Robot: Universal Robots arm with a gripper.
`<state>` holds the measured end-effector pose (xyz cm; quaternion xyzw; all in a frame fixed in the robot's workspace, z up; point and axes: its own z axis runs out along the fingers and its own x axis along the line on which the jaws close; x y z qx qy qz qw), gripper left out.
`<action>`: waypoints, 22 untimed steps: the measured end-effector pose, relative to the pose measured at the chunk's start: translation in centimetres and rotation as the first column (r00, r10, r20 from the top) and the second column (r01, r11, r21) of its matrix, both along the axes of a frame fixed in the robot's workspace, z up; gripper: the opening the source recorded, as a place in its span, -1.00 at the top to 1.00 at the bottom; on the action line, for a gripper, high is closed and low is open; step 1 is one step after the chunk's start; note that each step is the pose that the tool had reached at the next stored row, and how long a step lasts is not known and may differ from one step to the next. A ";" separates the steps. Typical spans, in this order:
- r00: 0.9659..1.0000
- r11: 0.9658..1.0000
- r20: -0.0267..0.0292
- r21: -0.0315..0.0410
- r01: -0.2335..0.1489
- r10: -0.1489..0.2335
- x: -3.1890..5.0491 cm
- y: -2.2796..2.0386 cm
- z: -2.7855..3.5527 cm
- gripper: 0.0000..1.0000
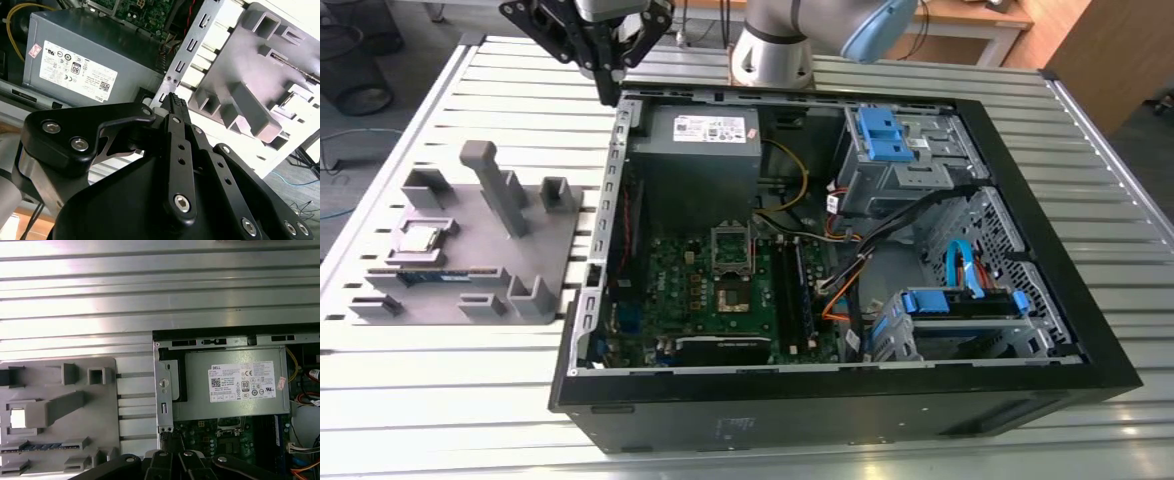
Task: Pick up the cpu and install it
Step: 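Reach for the cpu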
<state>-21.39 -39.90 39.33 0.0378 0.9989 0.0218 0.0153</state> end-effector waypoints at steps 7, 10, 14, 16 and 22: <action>1.000 1.000 0.001 0.000 0.000 0.000 -1.00 0.00 0.00 0.79; 1.000 1.000 0.002 0.000 0.000 0.000 -1.41 0.00 0.00 0.79; 1.000 1.000 0.002 0.000 0.000 0.000 -2.02 0.00 0.00 0.79; 1.000 1.000 0.003 0.000 0.000 0.000 -2.34 0.00 0.00 0.79; 1.000 1.000 0.003 0.001 0.000 0.000 -3.28 0.00 0.00 0.79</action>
